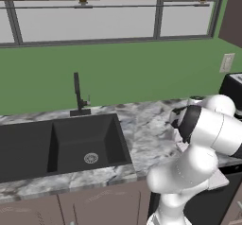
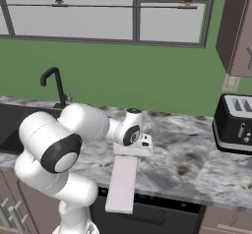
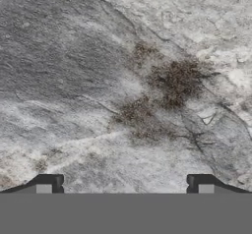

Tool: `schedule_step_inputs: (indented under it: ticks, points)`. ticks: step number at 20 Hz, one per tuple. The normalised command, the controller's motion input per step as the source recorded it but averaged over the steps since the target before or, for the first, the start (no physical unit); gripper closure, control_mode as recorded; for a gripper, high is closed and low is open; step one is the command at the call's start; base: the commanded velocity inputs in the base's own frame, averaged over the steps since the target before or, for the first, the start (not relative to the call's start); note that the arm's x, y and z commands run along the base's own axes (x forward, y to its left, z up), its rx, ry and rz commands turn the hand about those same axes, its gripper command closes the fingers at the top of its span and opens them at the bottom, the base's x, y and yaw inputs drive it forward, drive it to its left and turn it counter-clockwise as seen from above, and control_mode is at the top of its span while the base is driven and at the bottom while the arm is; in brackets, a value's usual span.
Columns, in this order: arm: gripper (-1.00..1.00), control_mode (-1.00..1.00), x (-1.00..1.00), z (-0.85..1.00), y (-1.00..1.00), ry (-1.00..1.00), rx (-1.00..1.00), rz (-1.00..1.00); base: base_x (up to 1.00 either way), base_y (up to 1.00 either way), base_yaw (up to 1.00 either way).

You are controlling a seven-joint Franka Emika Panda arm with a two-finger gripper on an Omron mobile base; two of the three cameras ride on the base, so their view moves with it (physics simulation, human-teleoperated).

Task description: The ice cube tray has been filled with water. Take the tray and place it in the freezer to make ice. Close the freezer door after placing the tray.

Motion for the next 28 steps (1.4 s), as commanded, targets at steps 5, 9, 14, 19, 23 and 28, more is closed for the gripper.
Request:
schedule_step_inputs:
  ticks: [5, 9, 14, 19, 23, 28]
  points:
    - [-1.00, -1.00, 0.27, 0.30, -0.15, -0.11, 0.00, 0.00, 0.00, 0.00, 0.00]
    - [-1.00, -1.00, 0.27, 0.29, -0.12, -0.08, 0.00, 0.00, 0.00, 0.00, 0.00]
    - [-1.00, -1.00, -0.13, 0.32, -0.01, -0.05, 0.00, -0.02, 0.00, 0.00, 0.00]
    - [-1.00, -1.00, -0.64, 0.47, 0.00, -0.14, 0.00, -0.10, 0.00, 0.00, 0.00]
    - [-1.00, -1.00, -0.86, 0.45, 0.00, -0.10, 0.01, -0.13, 0.00, 0.00, 0.00]
    - [-1.00, -1.00, -0.81, 0.37, -0.03, 0.00, 0.10, -0.18, 0.00, 0.00, 0.00]
